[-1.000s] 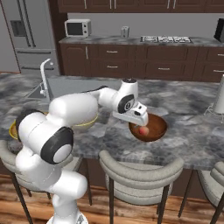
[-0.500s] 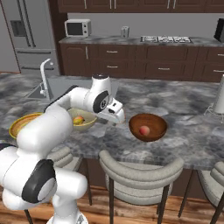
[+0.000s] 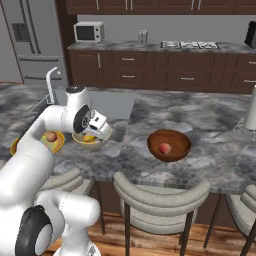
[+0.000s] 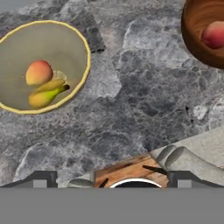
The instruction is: Take the fruits from the plate on the dining counter and place two fruits in each bowl.
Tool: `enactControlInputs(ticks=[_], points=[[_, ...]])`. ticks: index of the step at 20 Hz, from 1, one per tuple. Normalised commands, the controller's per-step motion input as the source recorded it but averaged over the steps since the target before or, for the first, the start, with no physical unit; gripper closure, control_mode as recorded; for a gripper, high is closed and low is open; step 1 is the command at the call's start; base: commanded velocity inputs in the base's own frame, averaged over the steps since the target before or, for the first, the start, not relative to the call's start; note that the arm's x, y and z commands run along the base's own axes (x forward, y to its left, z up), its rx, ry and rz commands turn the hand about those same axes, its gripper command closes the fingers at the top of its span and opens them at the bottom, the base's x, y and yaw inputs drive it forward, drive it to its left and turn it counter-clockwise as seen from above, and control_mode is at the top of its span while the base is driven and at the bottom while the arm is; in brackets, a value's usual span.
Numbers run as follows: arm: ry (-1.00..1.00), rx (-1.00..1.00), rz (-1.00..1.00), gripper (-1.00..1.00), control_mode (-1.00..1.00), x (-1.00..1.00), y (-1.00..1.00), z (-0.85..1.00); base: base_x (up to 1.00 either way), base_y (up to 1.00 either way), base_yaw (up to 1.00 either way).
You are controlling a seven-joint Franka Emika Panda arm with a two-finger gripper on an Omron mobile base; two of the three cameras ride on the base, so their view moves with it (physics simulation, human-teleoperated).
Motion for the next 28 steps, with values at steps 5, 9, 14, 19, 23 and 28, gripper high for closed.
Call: enactControlInputs(ticks=[5,9,14,19,23,28], points=[[-0.03,0.0,0.15,-1.0,-1.0,-0.01,0.96,0.11,0.0,0.0,0.0],[-0.02,0.0,0.18,-1.0,-1.0,0.0,0.89,0.05,0.0,0.0,0.0],[-0.01,0.0,0.15,-1.0,-1.0,0.05,0.71,0.0,0.0,0.0,0.0],[0.0,0.0,0.12,-1.0,-1.0,0.28,0.64,0.0,0.0,0.0,0.0],[0.0,0.0,0.11,-1.0,-1.0,0.42,0.5,0.0,0.0,0.0,0.0],[-0.01,0.0,0.08,-1.0,-1.0,0.46,0.42,0.0,0.0,0.0,0.0]])
